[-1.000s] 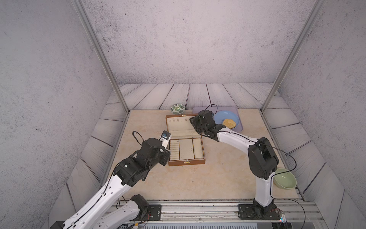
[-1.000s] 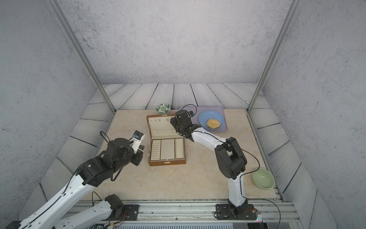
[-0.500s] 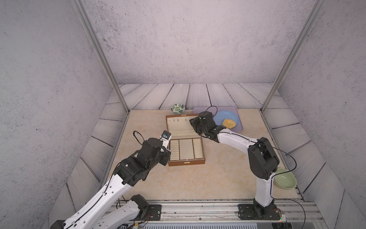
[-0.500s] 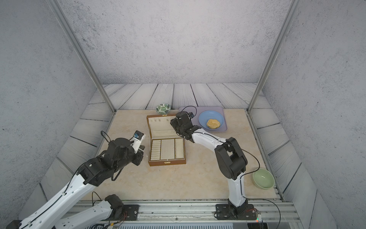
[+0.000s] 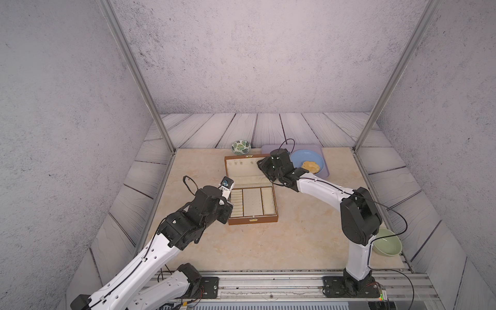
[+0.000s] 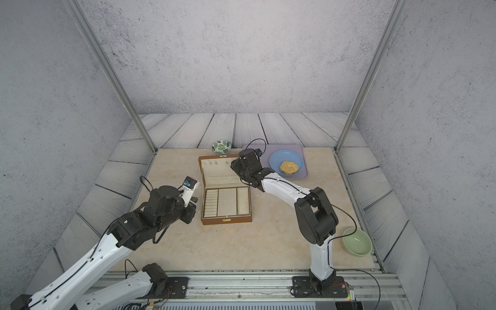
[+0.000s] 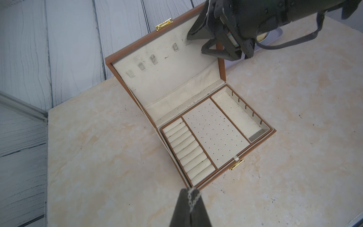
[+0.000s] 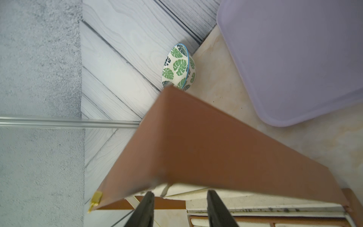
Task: Put jewelry chain into jewelry box
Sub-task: Open the fastener on the jewelry box, then adjust the necklace.
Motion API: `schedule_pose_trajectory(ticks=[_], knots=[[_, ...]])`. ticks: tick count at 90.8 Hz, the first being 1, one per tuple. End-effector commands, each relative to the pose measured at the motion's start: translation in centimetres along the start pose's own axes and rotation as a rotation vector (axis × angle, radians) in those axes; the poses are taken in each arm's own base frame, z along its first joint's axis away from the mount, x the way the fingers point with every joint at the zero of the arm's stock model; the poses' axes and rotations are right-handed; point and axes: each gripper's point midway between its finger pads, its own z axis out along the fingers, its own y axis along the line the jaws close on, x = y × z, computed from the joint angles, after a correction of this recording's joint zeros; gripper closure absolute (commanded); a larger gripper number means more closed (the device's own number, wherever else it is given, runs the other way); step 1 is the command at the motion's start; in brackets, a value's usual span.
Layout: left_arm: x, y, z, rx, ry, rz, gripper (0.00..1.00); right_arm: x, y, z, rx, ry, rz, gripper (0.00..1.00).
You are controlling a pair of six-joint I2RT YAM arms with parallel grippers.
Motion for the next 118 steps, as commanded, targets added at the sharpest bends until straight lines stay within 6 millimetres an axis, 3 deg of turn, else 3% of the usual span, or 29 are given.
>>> schedule_pose_trajectory(ticks=[1,31,39,58,76,118], knots=[[-1.4,0.1,-0.4,0.003,-0.016,0.021,1.0,-1.5,2.9,-3.4,-0.047,-0.013,-0.118,0.52],[-4.7,-1.6,0.7,0.091,0.013,0.101,1.0,-1.3,5.4,-9.9,-0.212,0.039,-0.466,0.52],[-5.5,-2.5,1.2,0.135,0.025,0.141,1.0,-0.1,5.8,-11.2,-0.29,0.096,-0.579,0.52],[-7.3,-3.7,2.5,0.203,0.057,0.184,1.0,2.9,4.6,-13.4,-0.387,0.191,-0.776,0.52],[-8.2,-4.3,3.7,0.231,0.086,0.217,1.0,6.1,4.4,-15.0,-0.564,0.268,-0.856,0.58],[-9.2,-4.7,4.1,0.254,0.085,0.19,1.0,9.1,4.4,-15.5,-0.755,0.285,-0.937,0.65]])
